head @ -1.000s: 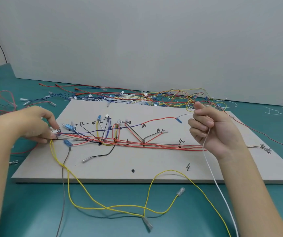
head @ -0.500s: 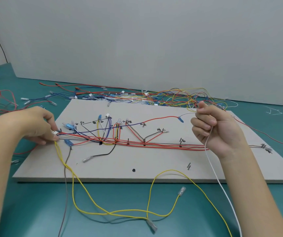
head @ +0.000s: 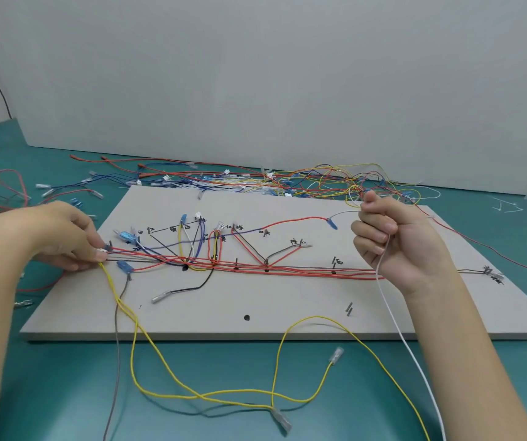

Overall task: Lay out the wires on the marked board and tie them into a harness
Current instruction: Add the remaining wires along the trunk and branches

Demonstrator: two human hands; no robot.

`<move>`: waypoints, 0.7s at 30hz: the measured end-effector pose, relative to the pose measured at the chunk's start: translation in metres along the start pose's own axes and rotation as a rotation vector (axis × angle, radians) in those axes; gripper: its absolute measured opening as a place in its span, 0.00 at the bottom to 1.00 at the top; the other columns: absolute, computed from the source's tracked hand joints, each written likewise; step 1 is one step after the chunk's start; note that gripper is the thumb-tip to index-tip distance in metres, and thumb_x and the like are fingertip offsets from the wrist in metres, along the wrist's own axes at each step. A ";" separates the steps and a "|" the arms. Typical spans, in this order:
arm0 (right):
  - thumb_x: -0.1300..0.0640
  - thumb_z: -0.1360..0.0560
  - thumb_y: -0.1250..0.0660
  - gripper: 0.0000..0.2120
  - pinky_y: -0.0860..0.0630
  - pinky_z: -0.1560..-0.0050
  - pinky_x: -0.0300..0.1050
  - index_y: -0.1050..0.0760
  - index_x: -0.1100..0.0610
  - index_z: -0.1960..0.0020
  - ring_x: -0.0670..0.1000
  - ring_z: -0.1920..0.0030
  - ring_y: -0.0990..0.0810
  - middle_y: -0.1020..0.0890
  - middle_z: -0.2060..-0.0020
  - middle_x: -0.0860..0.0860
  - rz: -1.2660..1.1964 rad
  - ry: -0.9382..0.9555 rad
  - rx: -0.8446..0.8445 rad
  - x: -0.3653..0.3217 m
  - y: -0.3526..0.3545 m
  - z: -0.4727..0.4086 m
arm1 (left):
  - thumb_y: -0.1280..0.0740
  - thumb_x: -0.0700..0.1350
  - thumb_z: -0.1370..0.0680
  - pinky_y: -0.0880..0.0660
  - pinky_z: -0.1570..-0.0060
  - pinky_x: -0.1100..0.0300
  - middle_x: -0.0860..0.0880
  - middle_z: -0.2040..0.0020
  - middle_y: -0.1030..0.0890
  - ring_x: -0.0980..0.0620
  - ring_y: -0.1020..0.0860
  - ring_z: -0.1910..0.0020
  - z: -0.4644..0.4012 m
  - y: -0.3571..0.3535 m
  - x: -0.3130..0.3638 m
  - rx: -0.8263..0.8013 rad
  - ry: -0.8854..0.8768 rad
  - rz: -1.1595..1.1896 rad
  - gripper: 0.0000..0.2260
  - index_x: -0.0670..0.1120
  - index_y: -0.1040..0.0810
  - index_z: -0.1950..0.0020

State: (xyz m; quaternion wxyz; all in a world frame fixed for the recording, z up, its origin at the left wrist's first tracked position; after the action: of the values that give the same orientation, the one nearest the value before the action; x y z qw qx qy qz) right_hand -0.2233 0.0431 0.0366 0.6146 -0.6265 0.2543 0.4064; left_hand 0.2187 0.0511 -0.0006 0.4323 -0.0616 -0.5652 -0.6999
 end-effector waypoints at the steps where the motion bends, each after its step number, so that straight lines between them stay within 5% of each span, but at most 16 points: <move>1: 0.64 0.33 0.35 0.08 0.45 0.80 0.35 0.26 0.53 0.58 0.44 0.77 0.43 0.40 0.78 0.44 0.001 -0.004 -0.003 0.001 -0.001 0.000 | 0.22 0.32 0.33 0.24 0.75 0.61 0.39 0.69 0.17 0.46 0.19 0.72 0.000 -0.002 0.001 0.005 -0.005 -0.027 0.09 0.36 0.20 0.57; 5: 0.64 0.33 0.35 0.08 0.45 0.80 0.35 0.27 0.53 0.57 0.44 0.77 0.43 0.41 0.78 0.45 0.007 -0.017 -0.012 0.004 -0.003 -0.001 | 0.20 0.34 0.35 0.22 0.69 0.57 0.39 0.65 0.18 0.42 0.20 0.67 0.001 -0.004 0.007 0.084 -0.051 -0.107 0.11 0.38 0.20 0.60; 9: 0.64 0.33 0.35 0.07 0.46 0.80 0.36 0.26 0.54 0.57 0.45 0.78 0.43 0.40 0.78 0.45 0.023 -0.002 -0.015 0.002 -0.001 0.000 | 0.19 0.35 0.37 0.24 0.69 0.59 0.44 0.75 0.20 0.46 0.24 0.77 0.006 -0.004 0.011 0.118 -0.077 -0.162 0.11 0.39 0.19 0.62; 15: 0.65 0.31 0.36 0.10 0.40 0.78 0.36 0.26 0.54 0.53 0.46 0.75 0.38 0.39 0.79 0.45 0.057 0.018 0.057 -0.001 0.004 0.000 | 0.17 0.38 0.41 0.23 0.67 0.59 0.46 0.72 0.18 0.48 0.21 0.76 0.013 -0.005 0.020 0.138 -0.147 -0.254 0.13 0.42 0.19 0.64; 21: 0.69 0.25 0.41 0.09 0.19 0.52 0.46 0.24 0.60 0.52 0.51 0.55 0.15 0.37 0.81 0.49 0.211 0.196 0.167 -0.003 0.006 -0.004 | 0.16 0.43 0.42 0.23 0.67 0.59 0.46 0.67 0.16 0.50 0.19 0.76 0.018 -0.007 0.021 0.101 -0.111 -0.312 0.19 0.43 0.19 0.56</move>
State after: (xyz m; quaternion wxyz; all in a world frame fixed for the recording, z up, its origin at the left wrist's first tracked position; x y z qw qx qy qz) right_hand -0.2290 0.0378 0.0354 0.5906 -0.5798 0.4102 0.3830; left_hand 0.1942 0.0548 0.0128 0.2888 0.0101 -0.6253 -0.7249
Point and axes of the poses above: each hand's wrist, its own z-axis away from the middle knuckle, its own y-axis out of the back of the hand, x = y × z, the point moved 5 cm from there along -z, towards the middle knuckle
